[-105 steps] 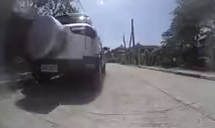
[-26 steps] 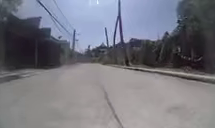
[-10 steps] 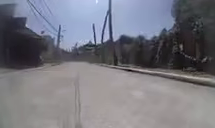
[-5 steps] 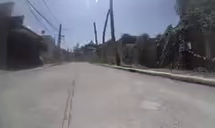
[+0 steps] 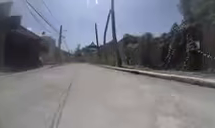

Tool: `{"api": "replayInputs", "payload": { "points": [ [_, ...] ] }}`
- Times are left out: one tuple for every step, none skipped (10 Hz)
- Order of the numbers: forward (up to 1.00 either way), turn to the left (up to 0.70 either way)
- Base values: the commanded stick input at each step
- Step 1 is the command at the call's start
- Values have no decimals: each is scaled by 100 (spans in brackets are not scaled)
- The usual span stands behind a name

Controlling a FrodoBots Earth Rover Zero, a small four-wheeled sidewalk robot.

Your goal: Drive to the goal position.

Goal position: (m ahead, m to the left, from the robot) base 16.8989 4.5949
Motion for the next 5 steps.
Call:
{"api": "replayInputs", "payload": {
  "points": [
    [85,0],
    [85,0],
    [85,0],
    [85,0],
    [85,0]
  ]
}}
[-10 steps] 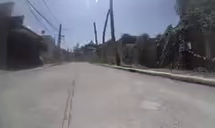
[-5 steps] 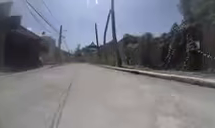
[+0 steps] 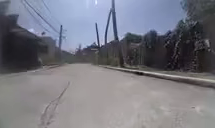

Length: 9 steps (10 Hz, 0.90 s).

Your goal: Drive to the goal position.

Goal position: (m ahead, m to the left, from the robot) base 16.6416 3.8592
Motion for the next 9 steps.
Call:
{"api": "replayInputs", "payload": {
  "points": [
    [85,0],
    [85,0],
    [85,0],
    [85,0],
    [85,0],
    [85,0],
    [85,0],
    [85,0],
    [85,0]
  ]
}}
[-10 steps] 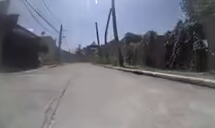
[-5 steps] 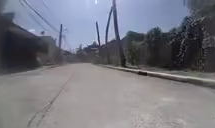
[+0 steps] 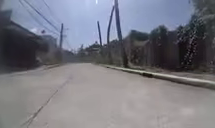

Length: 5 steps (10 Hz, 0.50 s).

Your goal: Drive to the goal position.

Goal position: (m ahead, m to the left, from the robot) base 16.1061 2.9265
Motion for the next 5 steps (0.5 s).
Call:
{"api": "replayInputs", "payload": {
  "points": [
    [85,0],
    [85,0],
    [85,0],
    [85,0],
    [85,0]
  ]
}}
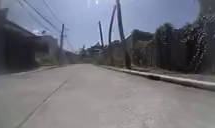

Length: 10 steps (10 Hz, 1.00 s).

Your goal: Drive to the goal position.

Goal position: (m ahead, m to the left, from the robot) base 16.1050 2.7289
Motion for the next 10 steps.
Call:
{"api": "replayInputs", "payload": {
  "points": [
    [85,0],
    [85,0],
    [85,0],
    [85,0],
    [85,0],
    [85,0],
    [85,0],
    [85,0],
    [85,0],
    [85,0]
  ]
}}
